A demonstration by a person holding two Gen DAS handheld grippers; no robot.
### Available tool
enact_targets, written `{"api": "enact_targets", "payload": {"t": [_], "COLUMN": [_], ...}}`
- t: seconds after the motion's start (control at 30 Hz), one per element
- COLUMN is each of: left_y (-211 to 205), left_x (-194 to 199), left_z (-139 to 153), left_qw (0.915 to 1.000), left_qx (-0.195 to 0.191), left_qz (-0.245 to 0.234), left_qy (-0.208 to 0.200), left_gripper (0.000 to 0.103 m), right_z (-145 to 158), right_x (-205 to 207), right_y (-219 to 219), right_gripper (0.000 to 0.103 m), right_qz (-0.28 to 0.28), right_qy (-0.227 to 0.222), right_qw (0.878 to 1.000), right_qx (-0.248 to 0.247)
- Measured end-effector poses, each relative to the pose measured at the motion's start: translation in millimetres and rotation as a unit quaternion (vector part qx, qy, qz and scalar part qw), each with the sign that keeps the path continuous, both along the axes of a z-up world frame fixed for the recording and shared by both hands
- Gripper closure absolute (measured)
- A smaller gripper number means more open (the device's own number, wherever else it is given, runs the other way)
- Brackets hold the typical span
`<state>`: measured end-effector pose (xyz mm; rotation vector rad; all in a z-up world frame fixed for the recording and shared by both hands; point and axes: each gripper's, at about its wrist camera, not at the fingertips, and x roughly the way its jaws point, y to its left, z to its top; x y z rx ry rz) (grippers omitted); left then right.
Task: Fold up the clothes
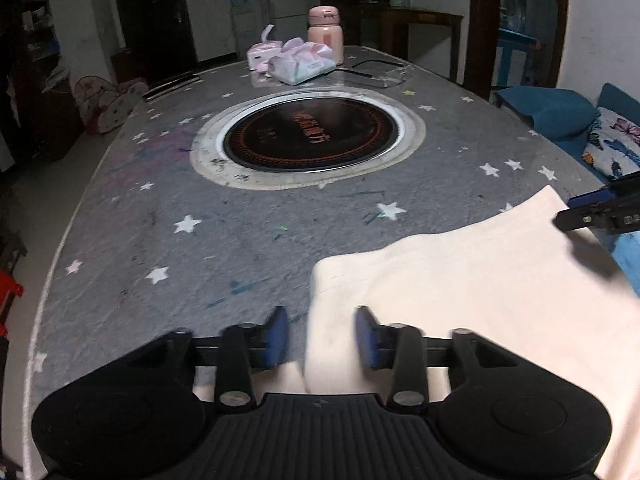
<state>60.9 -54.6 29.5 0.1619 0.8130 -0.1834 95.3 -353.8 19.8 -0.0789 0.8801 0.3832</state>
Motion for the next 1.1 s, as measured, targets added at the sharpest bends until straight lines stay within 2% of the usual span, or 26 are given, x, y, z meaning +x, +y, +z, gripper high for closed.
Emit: {"api": "enact_targets", "payload": {"t": [0.03,0.07,0.17,0.23,0.47,0.57,0.7,0.9,1.1], "left_y": [-1.5,-3.9,-8.7,-5.9,13.4,22.0,27.6,19.6,-3.1], "left_x": [1.3,1.6,3.7,8.8,50.9,74.9,89.7,60.2,17.5], "left_z": [-0.5,-0.5,0.9,4.0,18.2,17.6,9.2,16.5,11.6], "left_qw": [1.0000,0.9999,0.9991,0.9988,0.9977,0.9978,0.9967,0.9987,0.9992], "left_qx": [-0.003,0.002,0.027,0.032,0.045,0.038,0.054,0.034,0.004], "left_qz": [-0.009,-0.017,-0.026,-0.021,0.004,0.022,0.050,0.016,-0.037], "left_qy": [-0.001,-0.004,-0.020,-0.030,-0.051,-0.049,-0.036,-0.035,-0.016], "left_gripper": [0.095,0.097,0.100,0.101,0.101,0.098,0.093,0.093,0.093], "right_z": [-1.9,-3.6,-1.2,2.9,25.3,27.7,27.7,40.9,42.0], "right_x": [2.9,5.6,11.3,13.6,42.5,62.6,76.5,35.7,-47.5], "right_y": [1.6,3.2,8.1,13.3,31.9,43.4,51.6,53.6,69.6], "right_gripper": [0.066,0.067,0.094,0.098,0.099,0.099,0.094,0.093,0.088], "right_qz": [0.002,0.005,0.018,0.027,0.041,0.041,0.041,0.107,0.213], "right_qy": [0.001,0.003,0.003,-0.010,-0.055,-0.062,-0.063,-0.061,-0.042], "right_qw": [1.000,1.000,1.000,0.999,0.997,0.997,0.996,0.991,0.975], "right_qx": [-0.001,-0.003,-0.004,-0.018,-0.031,-0.038,-0.049,-0.045,-0.042]}}
